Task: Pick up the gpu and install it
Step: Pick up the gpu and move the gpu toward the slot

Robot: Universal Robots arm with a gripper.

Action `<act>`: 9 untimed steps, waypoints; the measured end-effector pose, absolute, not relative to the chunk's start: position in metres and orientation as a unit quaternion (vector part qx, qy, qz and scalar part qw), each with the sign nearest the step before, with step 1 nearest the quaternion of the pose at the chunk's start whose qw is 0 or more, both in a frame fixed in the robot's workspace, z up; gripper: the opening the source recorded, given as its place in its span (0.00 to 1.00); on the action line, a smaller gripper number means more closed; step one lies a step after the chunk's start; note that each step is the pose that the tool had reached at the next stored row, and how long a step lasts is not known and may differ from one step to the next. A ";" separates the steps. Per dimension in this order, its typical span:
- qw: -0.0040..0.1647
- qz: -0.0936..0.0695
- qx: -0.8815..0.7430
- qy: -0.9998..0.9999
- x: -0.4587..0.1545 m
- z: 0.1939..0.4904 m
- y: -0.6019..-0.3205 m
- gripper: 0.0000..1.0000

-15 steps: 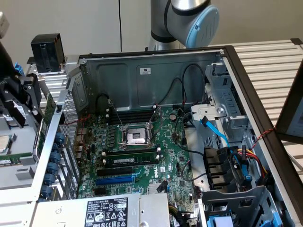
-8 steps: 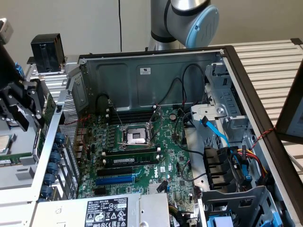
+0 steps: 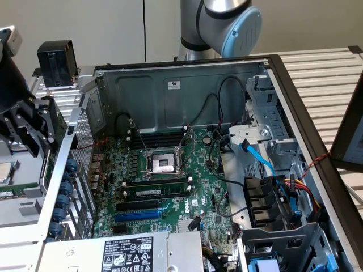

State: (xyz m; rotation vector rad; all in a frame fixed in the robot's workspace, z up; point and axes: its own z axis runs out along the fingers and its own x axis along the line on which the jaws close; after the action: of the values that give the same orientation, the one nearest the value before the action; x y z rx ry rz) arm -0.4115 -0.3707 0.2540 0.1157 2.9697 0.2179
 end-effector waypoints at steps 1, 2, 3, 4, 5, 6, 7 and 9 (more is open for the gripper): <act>0.081 0.073 0.039 0.993 -0.412 0.252 -0.371 0.51; 0.081 0.073 0.039 0.993 -0.413 0.251 -0.371 0.51; 0.081 0.073 0.039 0.993 -0.413 0.250 -0.371 0.51; 0.083 0.073 0.038 0.993 -0.413 0.249 -0.371 0.51; 0.088 0.073 0.038 0.993 -0.413 0.249 -0.371 0.51; 0.092 0.073 0.037 0.992 -0.413 0.249 -0.371 0.51; 0.096 0.074 0.036 0.992 -0.413 0.249 -0.371 0.51; 0.098 0.074 0.035 0.992 -0.413 0.248 -0.371 0.51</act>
State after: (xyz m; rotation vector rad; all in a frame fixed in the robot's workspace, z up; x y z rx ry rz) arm -0.4134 -0.3707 0.2480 0.1042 2.9351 0.2184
